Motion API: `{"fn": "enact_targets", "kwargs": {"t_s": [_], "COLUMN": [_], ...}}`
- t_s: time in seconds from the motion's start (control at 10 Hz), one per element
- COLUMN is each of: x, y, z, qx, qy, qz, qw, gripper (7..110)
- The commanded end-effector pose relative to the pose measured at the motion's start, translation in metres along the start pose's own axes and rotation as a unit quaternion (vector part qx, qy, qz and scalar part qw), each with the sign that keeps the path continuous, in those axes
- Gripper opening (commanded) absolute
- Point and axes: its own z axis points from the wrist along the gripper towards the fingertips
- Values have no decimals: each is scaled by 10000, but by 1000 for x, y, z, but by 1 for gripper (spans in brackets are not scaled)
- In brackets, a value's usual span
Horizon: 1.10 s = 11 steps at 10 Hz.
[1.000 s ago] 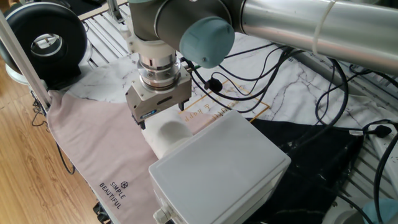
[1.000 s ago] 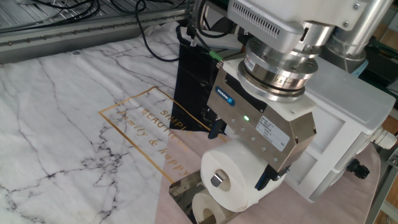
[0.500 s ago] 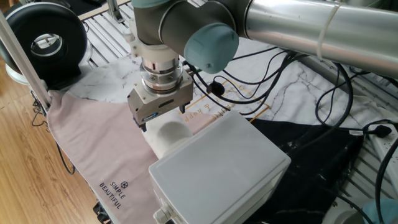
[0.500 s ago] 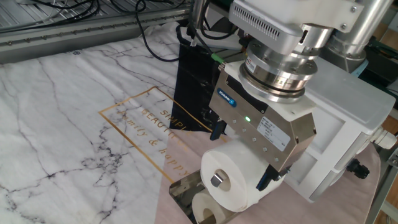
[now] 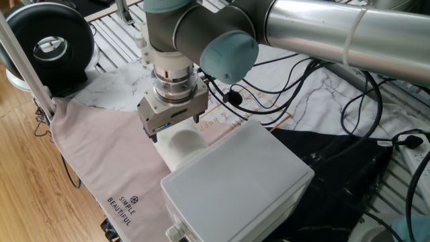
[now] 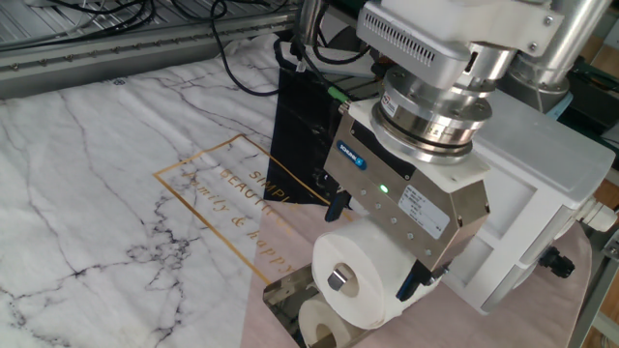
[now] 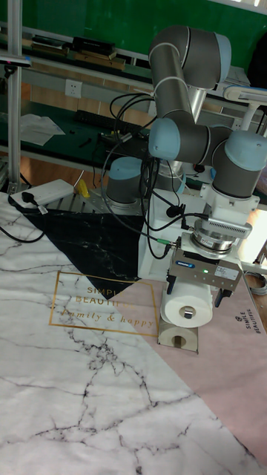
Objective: Take the roll of paper down from the shelf
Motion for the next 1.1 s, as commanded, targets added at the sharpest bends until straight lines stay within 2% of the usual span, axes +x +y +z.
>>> {"fn": "enact_targets", "kwargs": {"t_s": [0.0,0.2,0.6,1.0], "x": [0,2,11,14], "y": [6,-4,7,2], "z": [5,8,7,14], "qx": [-126,86,-82,-61], "qy": [-141,-222,-257,-291], "qz": [65,-70,-48,-173], "qw": [9998,9997,9996,9994], "gripper": [107,107,107,107]}}
